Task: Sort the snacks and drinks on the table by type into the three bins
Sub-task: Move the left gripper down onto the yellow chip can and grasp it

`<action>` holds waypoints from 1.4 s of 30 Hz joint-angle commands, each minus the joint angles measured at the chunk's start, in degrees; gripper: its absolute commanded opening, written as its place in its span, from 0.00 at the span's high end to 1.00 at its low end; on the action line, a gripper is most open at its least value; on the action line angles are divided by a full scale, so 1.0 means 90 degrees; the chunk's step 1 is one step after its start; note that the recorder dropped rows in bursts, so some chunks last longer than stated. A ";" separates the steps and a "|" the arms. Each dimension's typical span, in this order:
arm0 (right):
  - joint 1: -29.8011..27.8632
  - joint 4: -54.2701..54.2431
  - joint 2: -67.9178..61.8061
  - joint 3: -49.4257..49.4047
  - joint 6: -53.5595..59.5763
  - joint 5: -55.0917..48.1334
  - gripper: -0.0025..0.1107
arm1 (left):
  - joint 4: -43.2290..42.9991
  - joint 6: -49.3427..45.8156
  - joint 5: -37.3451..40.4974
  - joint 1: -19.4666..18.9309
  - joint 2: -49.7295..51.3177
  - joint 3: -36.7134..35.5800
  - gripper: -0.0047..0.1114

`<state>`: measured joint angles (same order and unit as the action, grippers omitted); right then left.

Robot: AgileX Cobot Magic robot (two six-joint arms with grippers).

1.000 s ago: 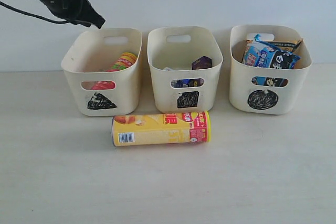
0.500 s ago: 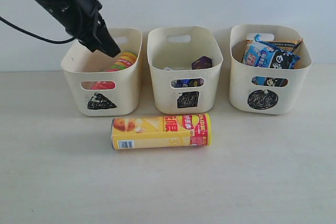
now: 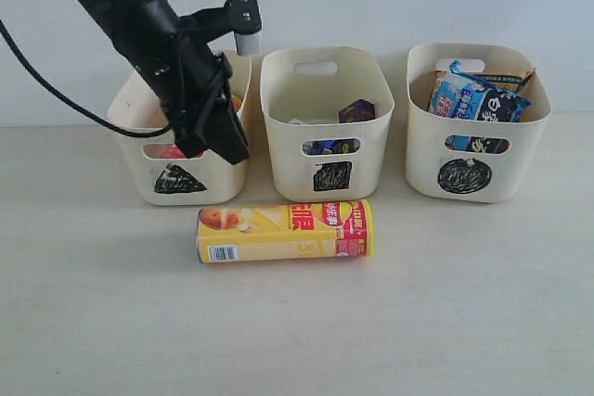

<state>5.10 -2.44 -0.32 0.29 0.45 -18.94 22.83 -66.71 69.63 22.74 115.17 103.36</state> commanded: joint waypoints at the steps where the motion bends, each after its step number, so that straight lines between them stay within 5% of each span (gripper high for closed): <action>1: 0.0012 0.0004 0.0035 -0.0032 -0.0014 0.0063 0.98 | -0.0058 -0.0040 0.0037 0.0183 -0.0059 -0.0335 0.49; 4: 0.0012 0.0004 0.0035 -0.0032 -0.0014 0.0063 0.98 | 0.0369 -0.0040 0.0037 0.0252 -0.0059 -0.0589 0.24; 7: 0.0012 0.0004 0.0035 -0.0032 -0.0014 0.0063 0.98 | 0.0390 -0.0040 -0.0017 0.0365 0.0010 -0.0688 0.11; 16: 0.0012 0.0004 0.0035 -0.0032 -0.0014 0.0037 0.98 | -0.0490 0.0665 -0.0924 0.0805 0.0624 -0.0688 0.10; 35: 0.0012 0.0004 0.0035 -0.0032 -0.0014 0.0037 0.98 | -0.0849 0.0964 -0.2247 0.0807 0.1484 -0.0688 0.12; 39: 0.0012 0.0004 0.0035 -0.0032 -0.0014 0.0037 0.98 | -0.0849 0.0959 -0.2332 0.0807 0.1513 -0.0688 0.18; 42: 0.0012 0.0004 0.0035 -0.0032 -0.0014 0.0037 0.98 | -0.0993 0.0959 -0.2448 0.0807 0.1523 -0.0688 0.32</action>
<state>5.10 -2.44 -0.32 0.29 0.45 -18.94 14.86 -58.12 48.66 29.71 128.84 97.55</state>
